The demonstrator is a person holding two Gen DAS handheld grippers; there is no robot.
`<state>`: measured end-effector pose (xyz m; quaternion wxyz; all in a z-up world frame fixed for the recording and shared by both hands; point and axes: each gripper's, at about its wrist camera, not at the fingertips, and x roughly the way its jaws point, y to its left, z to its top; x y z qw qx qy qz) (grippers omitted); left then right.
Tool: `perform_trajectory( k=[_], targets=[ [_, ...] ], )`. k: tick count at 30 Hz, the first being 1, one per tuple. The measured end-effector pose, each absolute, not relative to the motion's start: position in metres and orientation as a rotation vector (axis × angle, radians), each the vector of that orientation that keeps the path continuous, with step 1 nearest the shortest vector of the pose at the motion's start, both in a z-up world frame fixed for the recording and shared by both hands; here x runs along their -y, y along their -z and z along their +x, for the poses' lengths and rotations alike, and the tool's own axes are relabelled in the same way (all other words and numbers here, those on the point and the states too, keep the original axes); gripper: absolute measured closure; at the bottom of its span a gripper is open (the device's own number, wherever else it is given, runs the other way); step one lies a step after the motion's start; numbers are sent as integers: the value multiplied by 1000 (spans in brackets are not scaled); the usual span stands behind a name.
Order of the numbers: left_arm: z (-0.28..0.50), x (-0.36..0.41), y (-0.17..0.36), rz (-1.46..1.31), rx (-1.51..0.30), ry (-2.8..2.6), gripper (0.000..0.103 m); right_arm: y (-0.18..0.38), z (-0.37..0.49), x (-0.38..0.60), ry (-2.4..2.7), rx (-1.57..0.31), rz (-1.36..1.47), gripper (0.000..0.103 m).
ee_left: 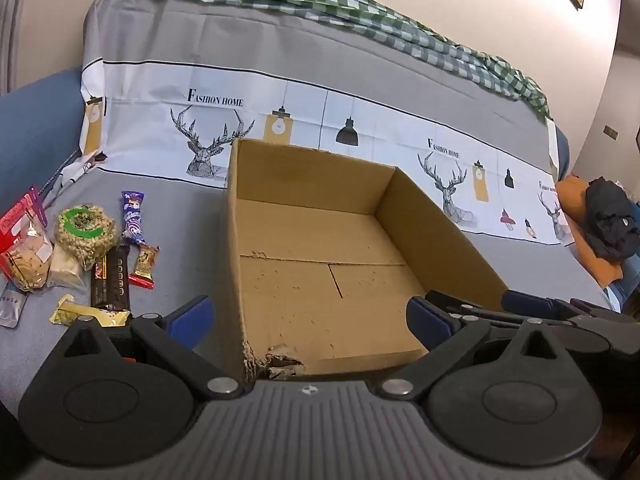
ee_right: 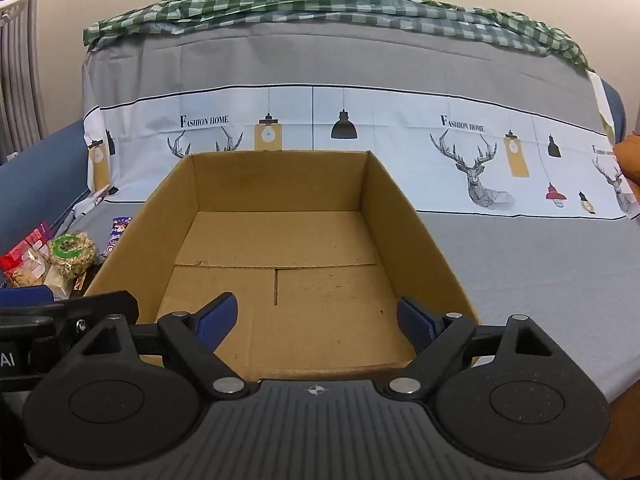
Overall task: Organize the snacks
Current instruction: 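Move both tools from the cardboard box toward the snack pile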
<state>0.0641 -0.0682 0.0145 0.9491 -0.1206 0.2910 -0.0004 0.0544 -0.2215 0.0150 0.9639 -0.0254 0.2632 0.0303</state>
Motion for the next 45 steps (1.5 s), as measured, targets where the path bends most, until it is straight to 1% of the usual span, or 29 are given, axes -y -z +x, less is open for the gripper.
perform_trajectory(
  k=[7, 8, 14, 17, 19, 20, 21, 23, 24, 25, 26, 27, 28, 30, 34, 38, 42, 45],
  targets=[
    [64, 69, -14, -244, -591, 7, 1, -21, 50, 223, -71, -551, -64, 15],
    [64, 69, -14, -244, -591, 8, 1, -14, 56, 224, -57, -550, -64, 15],
    [63, 71, -15, -245, -589, 13, 1, -16, 52, 225, -56, -544, -58, 16],
    [63, 72, -15, -243, -588, 19, 1, -13, 55, 224, -60, -533, -45, 22],
    [61, 73, -17, -240, -581, 27, 1, -13, 54, 224, -63, -529, -48, 30],
    [60, 73, -18, -237, -573, 33, 1, -13, 54, 224, -62, -527, -49, 32],
    [59, 72, -19, -234, -565, 40, 1, -13, 54, 224, -61, -523, -51, 36],
    [56, 71, -20, -235, -552, 63, 5, -15, 54, 225, -61, -515, -45, 40],
    [56, 69, -21, -238, -550, 75, 13, -16, 54, 225, -63, -509, -40, 42],
    [54, 67, -23, -243, -548, 91, 25, -17, 54, 224, -65, -506, -36, 45],
    [54, 65, -26, -248, -548, 111, 32, -18, 53, 222, -69, -499, -33, 46],
    [53, 62, -29, -257, -550, 136, 47, -20, 52, 219, -75, -491, -31, 46],
    [52, 59, -33, -269, -551, 161, 60, -21, 51, 216, -80, -481, -30, 47],
    [53, 50, -43, -287, -552, 209, 68, -25, 48, 208, -102, -457, -25, 49],
    [62, 22, -59, -325, -579, 303, 69, -36, 39, 190, -163, -420, -18, 50],
    [73, -21, -58, -325, -604, 329, 69, -46, 28, 162, -238, -396, -43, 52],
    [80, -77, -34, -370, -613, 291, 69, -46, 20, 130, -340, -369, -81, 52],
    [82, -123, -1, -511, -642, 228, 69, -37, 20, 102, -433, -369, -93, 52]
  ],
)
